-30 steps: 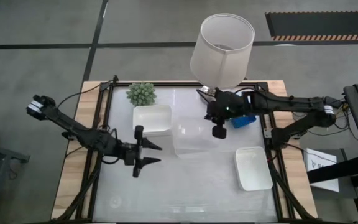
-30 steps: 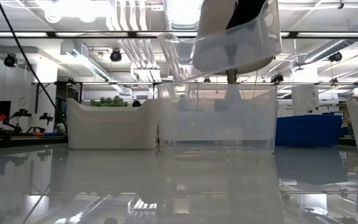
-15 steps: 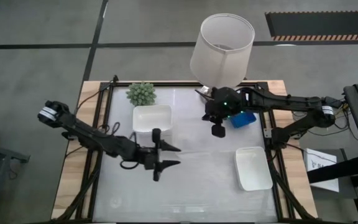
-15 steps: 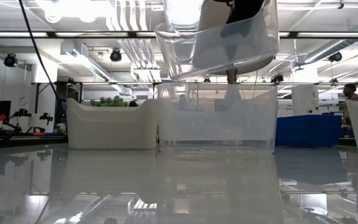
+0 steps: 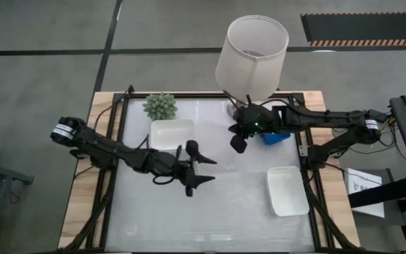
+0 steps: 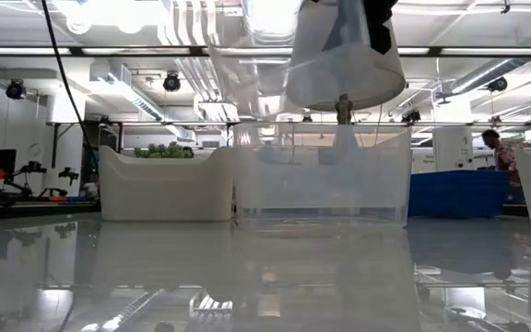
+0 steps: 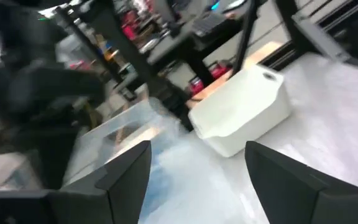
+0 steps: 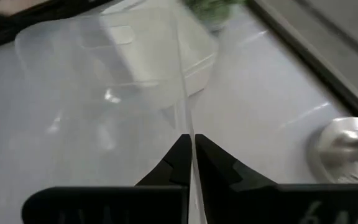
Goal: Stack baskets by color
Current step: Stack the top transparent bin on top of the transparent bin
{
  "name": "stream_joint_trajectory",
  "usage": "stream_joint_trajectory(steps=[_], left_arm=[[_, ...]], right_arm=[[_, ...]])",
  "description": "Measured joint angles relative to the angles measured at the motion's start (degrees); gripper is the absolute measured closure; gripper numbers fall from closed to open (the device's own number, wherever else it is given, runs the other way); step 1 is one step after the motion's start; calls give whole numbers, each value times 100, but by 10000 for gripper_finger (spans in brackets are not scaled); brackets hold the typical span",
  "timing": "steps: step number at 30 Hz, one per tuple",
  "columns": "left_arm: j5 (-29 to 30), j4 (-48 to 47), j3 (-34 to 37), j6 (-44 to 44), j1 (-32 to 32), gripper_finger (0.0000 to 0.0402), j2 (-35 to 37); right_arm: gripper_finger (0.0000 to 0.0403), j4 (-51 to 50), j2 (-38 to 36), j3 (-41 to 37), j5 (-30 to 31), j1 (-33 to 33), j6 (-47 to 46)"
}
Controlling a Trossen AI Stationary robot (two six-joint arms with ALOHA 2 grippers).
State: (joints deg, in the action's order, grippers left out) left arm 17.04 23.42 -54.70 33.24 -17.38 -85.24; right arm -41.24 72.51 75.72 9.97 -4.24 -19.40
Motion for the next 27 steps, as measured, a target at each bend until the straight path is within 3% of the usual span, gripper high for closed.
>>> stream_joint_trajectory(steps=[4, 7, 17, 21, 27], left_arm=[[85, 210, -12, 17, 162, 173, -225], [280, 271, -44, 19, 293, 183, -276], [-620, 59, 66, -131, 684, 214, -307], [-846, -95, 68, -131, 820, 259, -309], [-1062, -151, 68, -130, 919, 360, -309]], right_arm=[[394, -24, 0, 0, 684, 151, -238], [394, -12, 0, 0, 707, 239, -256], [394, 69, 0, 0, 1007, 325, -319], [394, 213, 0, -2, 1008, 327, -311], [394, 393, 0, -4, 1000, 353, -243]])
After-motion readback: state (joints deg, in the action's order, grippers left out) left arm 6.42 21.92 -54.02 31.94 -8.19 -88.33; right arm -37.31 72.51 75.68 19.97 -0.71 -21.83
